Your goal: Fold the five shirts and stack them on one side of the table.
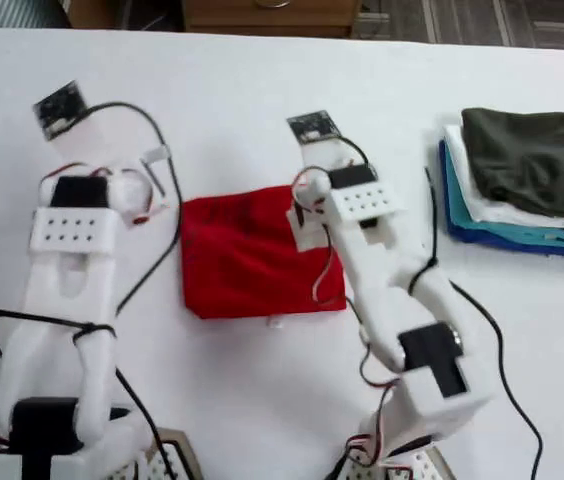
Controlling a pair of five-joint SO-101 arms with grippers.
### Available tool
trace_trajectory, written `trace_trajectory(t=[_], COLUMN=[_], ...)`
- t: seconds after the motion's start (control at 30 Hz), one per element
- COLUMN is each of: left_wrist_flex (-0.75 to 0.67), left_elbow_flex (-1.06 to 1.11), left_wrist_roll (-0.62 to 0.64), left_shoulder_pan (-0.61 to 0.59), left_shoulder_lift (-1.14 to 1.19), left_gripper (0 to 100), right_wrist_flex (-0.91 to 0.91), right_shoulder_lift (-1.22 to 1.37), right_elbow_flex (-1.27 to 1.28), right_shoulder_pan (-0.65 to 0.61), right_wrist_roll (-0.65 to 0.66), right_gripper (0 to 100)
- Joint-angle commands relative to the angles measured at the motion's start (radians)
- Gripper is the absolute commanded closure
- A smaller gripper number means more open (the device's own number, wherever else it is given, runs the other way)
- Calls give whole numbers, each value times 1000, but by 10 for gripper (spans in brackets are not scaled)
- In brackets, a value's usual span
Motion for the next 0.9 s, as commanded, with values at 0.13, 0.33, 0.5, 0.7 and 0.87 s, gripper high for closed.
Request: trace_trajectory(t=[0.13, 0.33, 0.5, 0.7, 0.87], left_wrist_flex=[3, 3, -2, 6, 6], left_elbow_flex=[38, 33, 31, 31, 31], left_wrist_roll=[-2, -2, 3, 0, 0], left_shoulder_pan=[-25, -25, -25, -25, -25], left_shoulder_lift=[-41, -41, -41, -41, -41], left_gripper=[970, 970, 970, 970, 970], right_wrist_flex=[56, 142, 206, 254, 312], right_shoulder_lift=[194, 335, 397, 453, 519], right_elbow_flex=[-180, -265, -344, -427, -502], right_shoulder_pan=[-7, -8, -5, 18, 27], right_wrist_roll=[-58, -58, -58, -124, -120], right_gripper=[769, 769, 769, 769, 730])
